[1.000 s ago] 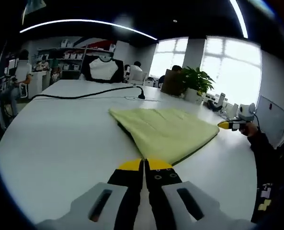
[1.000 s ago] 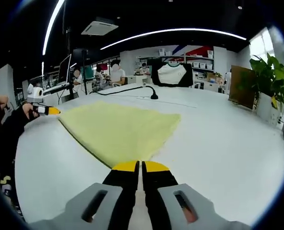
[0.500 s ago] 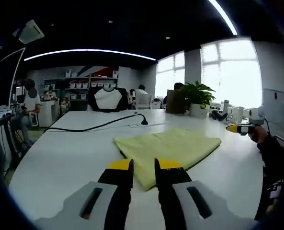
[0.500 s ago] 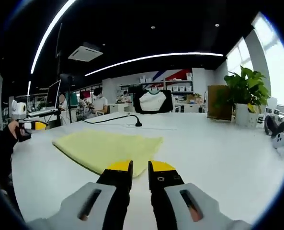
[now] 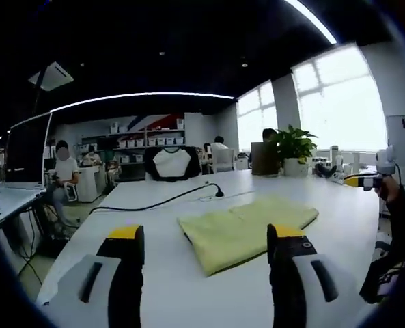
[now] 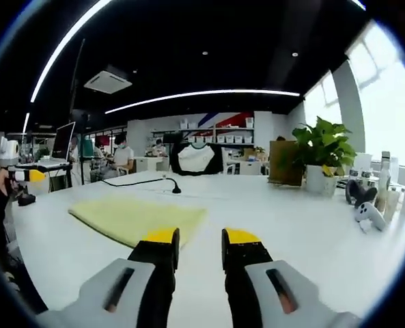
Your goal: Fold the garment on the visible template until the final outline fits inside the template.
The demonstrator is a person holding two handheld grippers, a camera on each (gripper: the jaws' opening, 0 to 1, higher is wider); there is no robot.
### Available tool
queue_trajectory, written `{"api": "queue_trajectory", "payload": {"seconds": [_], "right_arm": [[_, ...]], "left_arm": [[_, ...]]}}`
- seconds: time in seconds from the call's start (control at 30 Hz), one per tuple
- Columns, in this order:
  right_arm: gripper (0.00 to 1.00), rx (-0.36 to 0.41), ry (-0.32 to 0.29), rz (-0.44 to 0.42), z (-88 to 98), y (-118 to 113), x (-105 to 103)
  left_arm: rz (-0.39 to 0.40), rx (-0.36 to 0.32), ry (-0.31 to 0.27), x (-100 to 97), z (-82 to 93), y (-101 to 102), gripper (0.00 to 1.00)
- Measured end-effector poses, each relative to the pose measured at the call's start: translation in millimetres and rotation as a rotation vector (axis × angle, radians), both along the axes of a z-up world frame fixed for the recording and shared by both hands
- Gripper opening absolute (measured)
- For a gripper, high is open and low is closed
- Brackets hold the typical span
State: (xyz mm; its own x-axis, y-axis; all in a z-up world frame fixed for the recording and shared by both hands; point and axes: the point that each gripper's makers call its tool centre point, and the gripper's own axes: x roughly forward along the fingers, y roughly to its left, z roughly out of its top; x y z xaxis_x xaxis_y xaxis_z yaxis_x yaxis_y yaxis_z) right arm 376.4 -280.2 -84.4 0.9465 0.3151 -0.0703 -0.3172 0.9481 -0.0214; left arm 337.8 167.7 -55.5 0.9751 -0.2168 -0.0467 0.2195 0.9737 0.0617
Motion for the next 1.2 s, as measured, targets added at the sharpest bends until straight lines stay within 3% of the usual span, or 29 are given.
{"api": "queue_trajectory", "payload": {"seconds": [0.17, 0.2, 0.23, 0.3, 0.43, 0.6, 0.73, 0.83, 1.2], "right_arm": [[0.39, 0.012, -0.018, -0.012, 12.1, -11, -14], [0.39, 0.030, -0.055, -0.043, 19.4, -16, -15], [0.40, -0.004, -0.088, -0.073, 25.2, -22, -17], [0.49, -0.044, -0.062, -0.091, 23.5, -25, -21], [0.65, 0.004, -0.061, -0.096, 26.9, -32, -28], [0.89, -0.005, -0.050, -0.169, 26.2, -53, -32], [0.99, 0.012, -0.068, -0.197, 32.6, -64, -38], [0.99, 0.000, -0.089, -0.215, 38.8, -66, -41], [0.99, 0.004, -0.115, -0.214, 57.0, -66, -56]], "left_arm": [[0.042, 0.015, 0.011, -13.8, 4.4, 7, 0.95], [0.066, -0.008, 0.018, -16.2, 4.5, 11, 0.97], [0.121, -0.017, 0.019, -20.0, 5.2, 20, 0.99], [0.157, 0.002, 0.038, -26.5, 3.8, 27, 1.00], [0.176, 0.012, 0.017, -40.5, 11.9, 33, 1.00], [0.219, 0.042, 0.007, -49.9, 20.6, 45, 1.00], [0.244, 0.061, 0.011, -54.1, 23.1, 55, 1.00], [0.242, 0.070, 0.054, -56.9, 15.6, 60, 1.00], [0.260, 0.046, 0.005, -74.1, 31.8, 67, 1.00]]}}
